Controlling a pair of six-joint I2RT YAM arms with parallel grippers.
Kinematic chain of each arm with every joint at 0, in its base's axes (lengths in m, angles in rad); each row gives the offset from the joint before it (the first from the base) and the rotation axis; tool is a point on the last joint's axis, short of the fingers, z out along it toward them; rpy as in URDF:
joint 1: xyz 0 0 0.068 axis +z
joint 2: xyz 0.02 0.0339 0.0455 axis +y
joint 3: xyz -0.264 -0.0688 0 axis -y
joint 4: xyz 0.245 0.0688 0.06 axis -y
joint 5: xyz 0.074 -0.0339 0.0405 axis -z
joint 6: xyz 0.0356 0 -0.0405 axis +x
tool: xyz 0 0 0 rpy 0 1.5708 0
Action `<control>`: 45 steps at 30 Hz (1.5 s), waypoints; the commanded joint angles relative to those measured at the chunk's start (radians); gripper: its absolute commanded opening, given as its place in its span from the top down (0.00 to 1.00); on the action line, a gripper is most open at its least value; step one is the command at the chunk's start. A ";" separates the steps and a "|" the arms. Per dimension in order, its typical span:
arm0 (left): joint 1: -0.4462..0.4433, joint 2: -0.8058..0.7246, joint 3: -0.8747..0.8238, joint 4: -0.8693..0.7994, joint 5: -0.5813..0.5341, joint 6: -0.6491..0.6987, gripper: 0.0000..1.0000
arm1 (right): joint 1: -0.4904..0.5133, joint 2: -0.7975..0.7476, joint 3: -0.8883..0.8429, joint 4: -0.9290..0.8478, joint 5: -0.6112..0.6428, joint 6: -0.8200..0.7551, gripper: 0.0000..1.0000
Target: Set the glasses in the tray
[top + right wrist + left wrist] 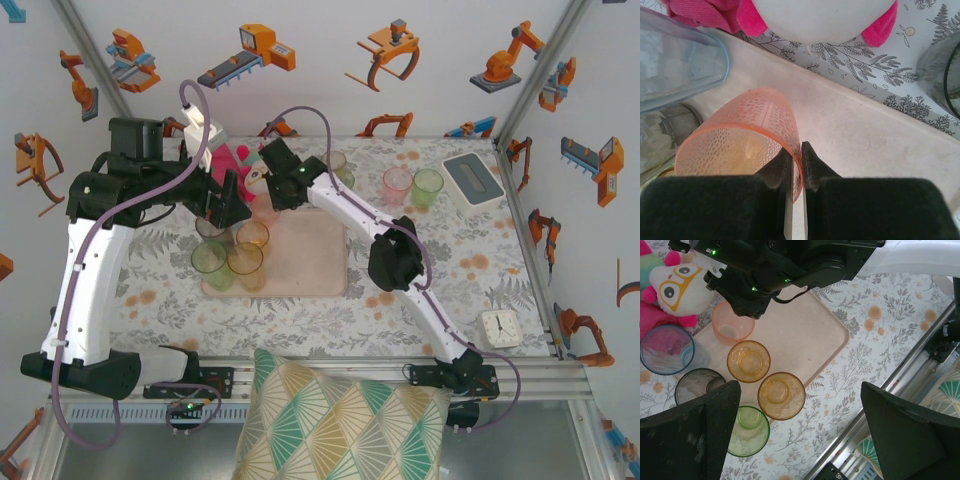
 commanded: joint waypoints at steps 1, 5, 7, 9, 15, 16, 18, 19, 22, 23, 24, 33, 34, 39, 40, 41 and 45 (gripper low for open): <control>-0.001 -0.019 0.014 0.014 0.023 -0.015 0.03 | 0.010 0.023 0.037 0.007 -0.013 0.019 0.88; -0.001 -0.019 0.014 0.015 0.023 -0.016 0.03 | 0.010 0.024 0.037 0.006 -0.008 0.018 0.87; -0.001 -0.018 0.014 0.015 0.023 -0.016 0.03 | 0.010 0.024 0.038 0.008 -0.004 0.016 0.87; -0.001 -0.019 0.014 0.016 0.023 -0.016 0.03 | 0.010 0.026 0.038 0.007 -0.003 0.015 0.86; 0.002 -0.019 0.010 0.016 0.025 -0.017 0.03 | 0.010 0.033 0.053 0.009 -0.005 0.016 0.81; 0.000 -0.020 0.011 0.017 0.024 -0.018 0.03 | 0.010 0.034 0.057 0.009 -0.005 0.016 0.80; 0.001 -0.020 0.010 0.017 0.025 -0.018 0.03 | 0.010 0.037 0.062 0.009 -0.007 0.016 0.79; 0.001 -0.021 0.009 0.017 0.025 -0.017 0.03 | 0.009 0.037 0.062 0.009 -0.008 0.016 0.79; 0.003 -0.022 0.009 0.018 0.025 -0.018 0.03 | 0.010 0.041 0.066 0.009 -0.008 0.017 0.77; 0.003 -0.022 0.009 0.018 0.025 -0.018 0.03 | 0.010 0.043 0.068 0.009 -0.008 0.017 0.77; 0.002 -0.021 0.008 0.019 0.025 -0.019 0.03 | 0.010 0.043 0.069 0.009 -0.008 0.018 0.76; 0.002 -0.017 0.015 0.018 0.029 -0.021 0.03 | 0.006 0.056 0.091 0.016 -0.019 0.027 0.68; 0.002 -0.015 0.016 0.018 0.029 -0.022 0.03 | 0.003 0.057 0.092 0.022 -0.025 0.034 0.68; 0.002 -0.015 0.018 0.019 0.029 -0.022 0.03 | -0.004 0.061 0.093 0.038 -0.049 0.054 0.68; 0.003 -0.014 0.017 0.019 0.029 -0.023 0.03 | -0.005 0.060 0.093 0.040 -0.049 0.056 0.68; 0.003 -0.014 0.020 0.018 0.030 -0.024 0.03 | -0.006 0.061 0.093 0.042 -0.049 0.057 0.68; 0.002 -0.011 0.022 0.018 0.031 -0.024 0.03 | -0.005 0.060 0.095 0.048 -0.051 0.058 0.68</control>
